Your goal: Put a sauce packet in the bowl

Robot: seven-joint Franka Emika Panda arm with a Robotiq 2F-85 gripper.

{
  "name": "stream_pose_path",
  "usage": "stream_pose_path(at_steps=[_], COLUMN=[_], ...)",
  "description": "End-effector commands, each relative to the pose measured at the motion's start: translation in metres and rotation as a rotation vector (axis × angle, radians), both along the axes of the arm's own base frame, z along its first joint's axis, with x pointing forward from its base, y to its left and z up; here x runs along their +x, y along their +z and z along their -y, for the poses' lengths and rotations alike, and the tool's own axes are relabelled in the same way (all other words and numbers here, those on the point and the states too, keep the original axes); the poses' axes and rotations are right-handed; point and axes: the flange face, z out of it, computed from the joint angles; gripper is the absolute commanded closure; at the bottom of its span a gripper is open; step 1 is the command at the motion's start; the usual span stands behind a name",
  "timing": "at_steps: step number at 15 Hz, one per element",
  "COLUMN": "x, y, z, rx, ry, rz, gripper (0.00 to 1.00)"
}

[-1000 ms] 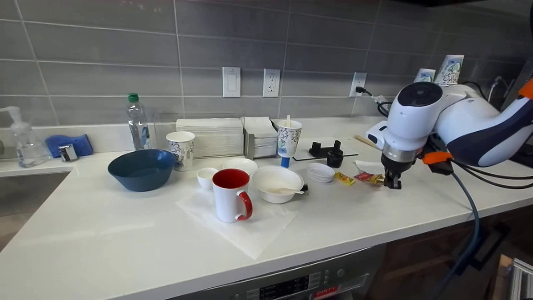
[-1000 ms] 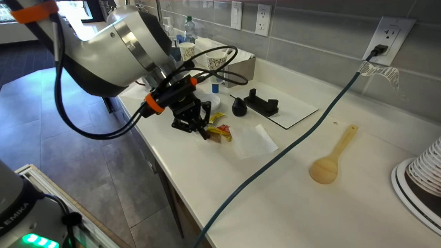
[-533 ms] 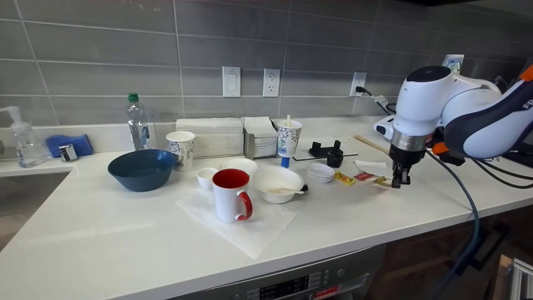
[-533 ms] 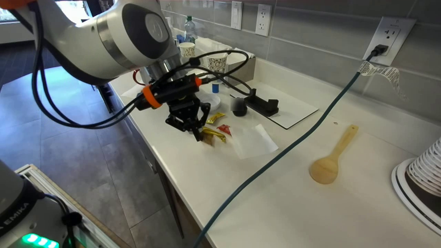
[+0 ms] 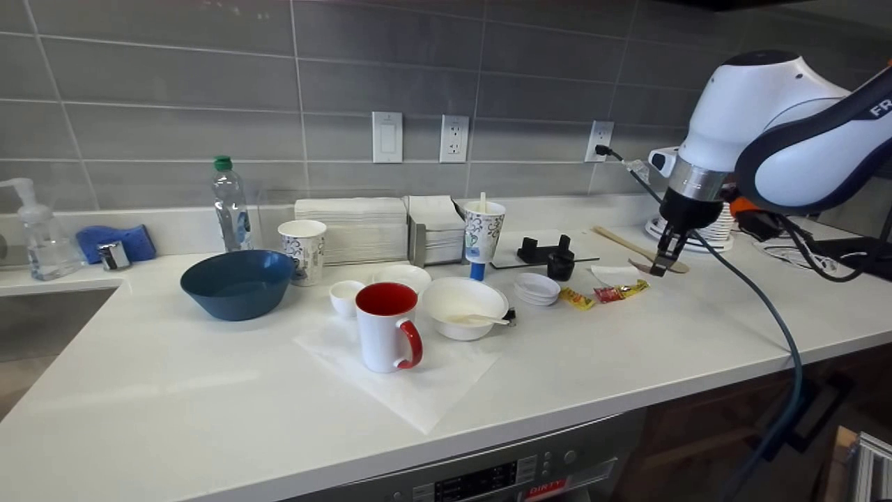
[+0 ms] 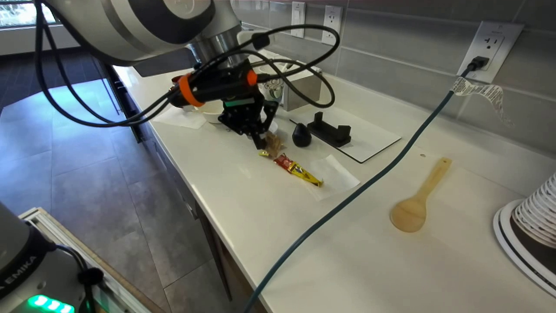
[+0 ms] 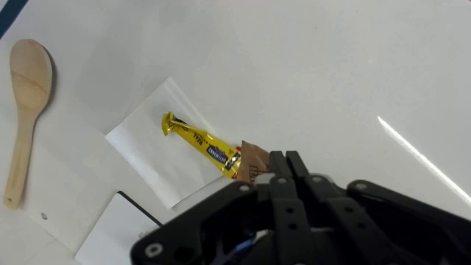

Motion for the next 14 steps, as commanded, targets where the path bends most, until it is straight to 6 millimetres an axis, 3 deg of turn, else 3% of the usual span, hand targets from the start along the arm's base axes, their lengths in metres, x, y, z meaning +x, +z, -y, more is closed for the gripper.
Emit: stream_pose_path(at_steps=[1, 4, 11, 14], x=[-0.005, 0.009, 0.026, 0.035], y=[0.016, 0.02, 0.024, 0.019], z=[-0.008, -0.025, -0.106, -0.135], rx=[0.024, 0.003, -0.117, -0.086], ry=[0.042, 0.19, 0.566, 0.723], rz=[0.05, 0.033, 0.005, 0.035], gripper=[0.99, 0.99, 0.99, 0.99])
